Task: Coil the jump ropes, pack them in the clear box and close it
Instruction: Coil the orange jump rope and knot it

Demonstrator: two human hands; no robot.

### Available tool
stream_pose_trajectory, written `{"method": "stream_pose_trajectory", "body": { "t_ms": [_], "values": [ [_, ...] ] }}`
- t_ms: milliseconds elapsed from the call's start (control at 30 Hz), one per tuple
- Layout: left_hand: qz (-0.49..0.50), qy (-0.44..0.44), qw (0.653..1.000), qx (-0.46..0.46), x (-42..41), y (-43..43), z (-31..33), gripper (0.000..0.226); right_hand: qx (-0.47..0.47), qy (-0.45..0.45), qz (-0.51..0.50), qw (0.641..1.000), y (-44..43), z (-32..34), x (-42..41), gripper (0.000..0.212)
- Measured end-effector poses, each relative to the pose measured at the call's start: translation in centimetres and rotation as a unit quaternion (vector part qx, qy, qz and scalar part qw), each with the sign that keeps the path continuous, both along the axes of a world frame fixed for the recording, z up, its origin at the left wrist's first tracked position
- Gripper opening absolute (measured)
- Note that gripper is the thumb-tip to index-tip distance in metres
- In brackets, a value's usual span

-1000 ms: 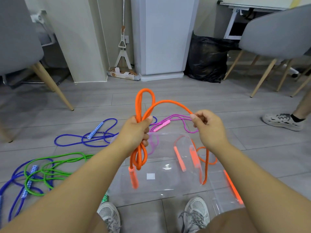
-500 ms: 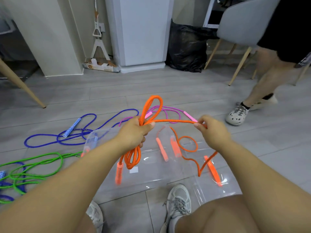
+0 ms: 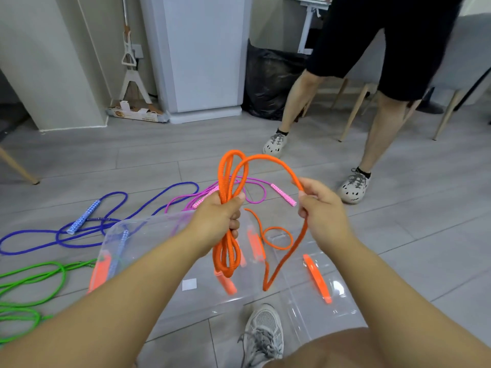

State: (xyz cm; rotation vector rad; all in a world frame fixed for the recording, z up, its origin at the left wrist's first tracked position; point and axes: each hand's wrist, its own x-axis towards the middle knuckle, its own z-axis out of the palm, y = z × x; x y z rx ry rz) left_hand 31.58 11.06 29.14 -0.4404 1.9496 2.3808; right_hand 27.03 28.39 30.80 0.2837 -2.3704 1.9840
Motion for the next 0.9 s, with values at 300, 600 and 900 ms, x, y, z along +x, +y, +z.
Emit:
{"method": "stream_pose_trajectory", "body": {
  "t_ms": [300,600,900],
  "values": [
    [0.033,0.054,0.998,0.012,0.4,0.8,1.1,0.015,-0.016,0.002,0.017,1.000,-3.7,0.8,1.6,0.015],
    [0.093,0.080,0.993,-0.002,0.9,-0.4,1.4,0.011,0.059,0.046,0.108,0.991,-6.4,0.5,2.4,0.029],
    [0.164,0.073,0.984,0.015,0.5,-2.9,1.2,0.022,0.121,-0.024,0.171,0.977,-4.7,-0.5,1.9,0.011]
  ]
}}
